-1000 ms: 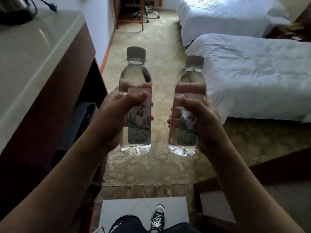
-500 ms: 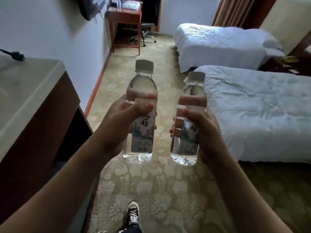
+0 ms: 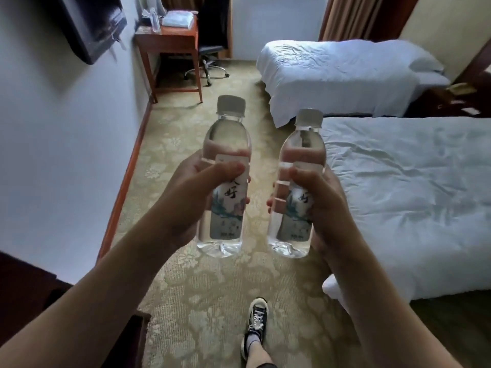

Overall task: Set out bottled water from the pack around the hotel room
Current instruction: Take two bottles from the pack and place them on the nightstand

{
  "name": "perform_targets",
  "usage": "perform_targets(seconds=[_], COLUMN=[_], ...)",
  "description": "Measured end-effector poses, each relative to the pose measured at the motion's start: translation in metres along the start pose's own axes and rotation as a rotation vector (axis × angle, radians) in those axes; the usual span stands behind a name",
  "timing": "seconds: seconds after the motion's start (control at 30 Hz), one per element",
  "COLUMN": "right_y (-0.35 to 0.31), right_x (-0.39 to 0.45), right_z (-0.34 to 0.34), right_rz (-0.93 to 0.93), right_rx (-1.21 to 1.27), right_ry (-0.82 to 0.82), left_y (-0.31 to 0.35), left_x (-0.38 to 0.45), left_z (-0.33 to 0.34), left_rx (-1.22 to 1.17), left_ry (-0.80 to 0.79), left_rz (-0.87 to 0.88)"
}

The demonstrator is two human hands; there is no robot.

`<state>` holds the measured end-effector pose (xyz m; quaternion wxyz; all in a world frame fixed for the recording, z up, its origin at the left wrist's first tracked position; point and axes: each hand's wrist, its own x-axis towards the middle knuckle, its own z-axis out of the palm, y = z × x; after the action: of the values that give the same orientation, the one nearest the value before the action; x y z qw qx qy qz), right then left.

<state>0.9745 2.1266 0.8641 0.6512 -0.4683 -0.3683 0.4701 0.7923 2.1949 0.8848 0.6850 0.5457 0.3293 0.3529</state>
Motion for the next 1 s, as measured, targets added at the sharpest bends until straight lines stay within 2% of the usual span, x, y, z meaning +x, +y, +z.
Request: perform_targets(seconds=[0.27, 0.47, 0.77, 1.0], right_y=[-0.011, -0.028, -0.008, -0.028], right_x=[0.219, 0.356, 0.593, 0.775], right_z=[-0.050, -0.067, -0.076, -0.087], right_rz=[0.007, 0.021, 0.019, 0.005], right_rx=[-0.025, -0.038, -0.127, -0.126], right_ry=[-0.085, -0.118, -0.034, 0.020], left_y=[0.014, 0.039, 0.051, 0.088], left_x=[0.212, 0.349, 0.585, 0.778], left_z=[0.004, -0.020, -0.089, -0.118], left_rx=[0.022, 0.007, -0.066, -0.081], left_ry=[0.053, 0.085, 0.056, 0.026], left_rz=[-0.005, -0.001, 0.052, 0.049])
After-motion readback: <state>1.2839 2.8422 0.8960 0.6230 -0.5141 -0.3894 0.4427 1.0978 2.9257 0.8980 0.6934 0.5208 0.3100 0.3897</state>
